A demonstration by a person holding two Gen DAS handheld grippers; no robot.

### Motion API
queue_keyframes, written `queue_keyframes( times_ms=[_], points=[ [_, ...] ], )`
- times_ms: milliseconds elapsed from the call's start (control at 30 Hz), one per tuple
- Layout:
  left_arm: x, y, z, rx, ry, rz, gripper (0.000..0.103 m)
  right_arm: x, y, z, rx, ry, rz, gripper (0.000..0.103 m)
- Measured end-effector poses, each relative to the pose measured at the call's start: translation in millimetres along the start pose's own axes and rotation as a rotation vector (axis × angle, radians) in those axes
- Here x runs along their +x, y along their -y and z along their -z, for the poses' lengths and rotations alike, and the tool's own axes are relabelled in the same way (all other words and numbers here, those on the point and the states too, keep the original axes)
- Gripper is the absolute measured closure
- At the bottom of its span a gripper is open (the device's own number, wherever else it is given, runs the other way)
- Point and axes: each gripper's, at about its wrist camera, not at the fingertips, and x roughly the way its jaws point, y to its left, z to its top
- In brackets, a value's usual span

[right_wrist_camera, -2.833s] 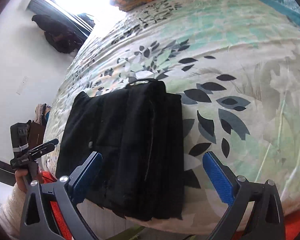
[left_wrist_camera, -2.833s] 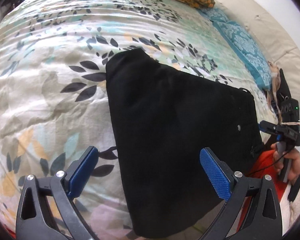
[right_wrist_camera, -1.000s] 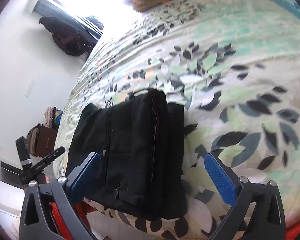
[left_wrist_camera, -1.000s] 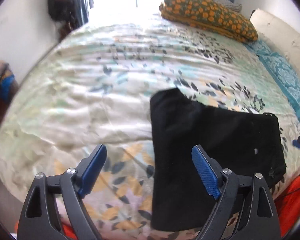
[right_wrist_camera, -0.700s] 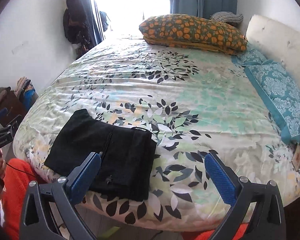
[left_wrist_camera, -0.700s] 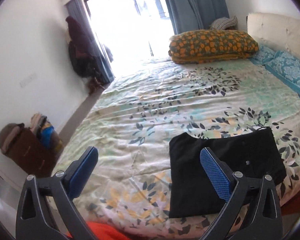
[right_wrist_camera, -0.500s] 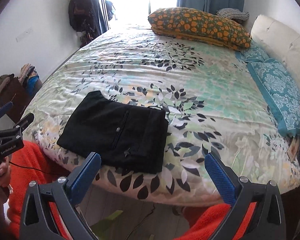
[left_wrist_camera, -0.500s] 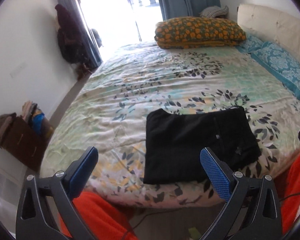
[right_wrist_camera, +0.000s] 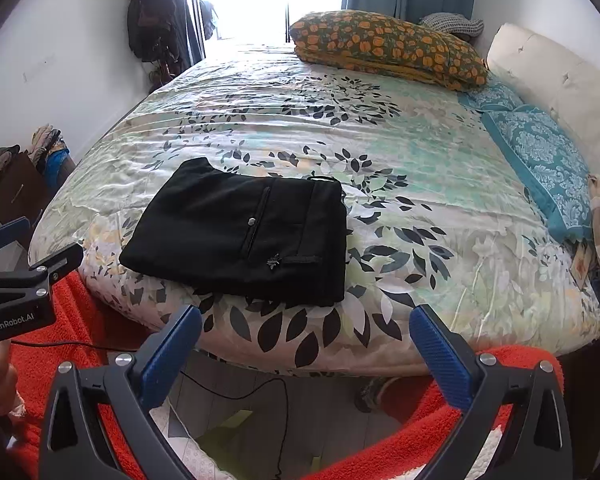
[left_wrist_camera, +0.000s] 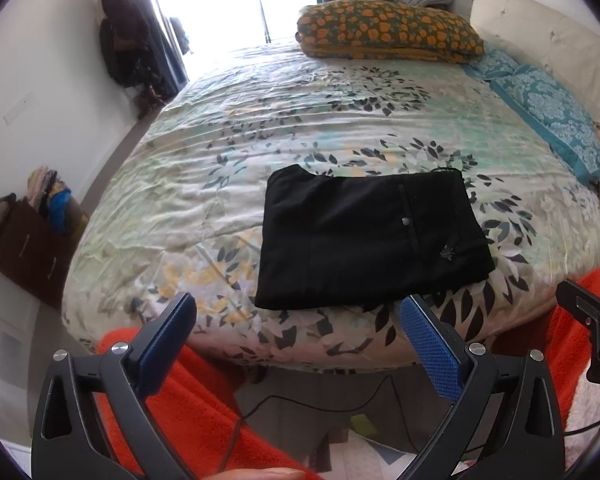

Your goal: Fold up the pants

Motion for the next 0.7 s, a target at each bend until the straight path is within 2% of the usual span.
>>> queue_keyframes(
  times_ms=[533,700],
  points=[
    [11,0,3,-0.024,-0.039,0.039,0.001,9,-8,1,-0.01,-0.013,0.012,0.0],
    [7,3,4,-0.005,-0.005,0.023,0.001,12,-8,1,-0.007,-0.016,0.009,0.0]
  ],
)
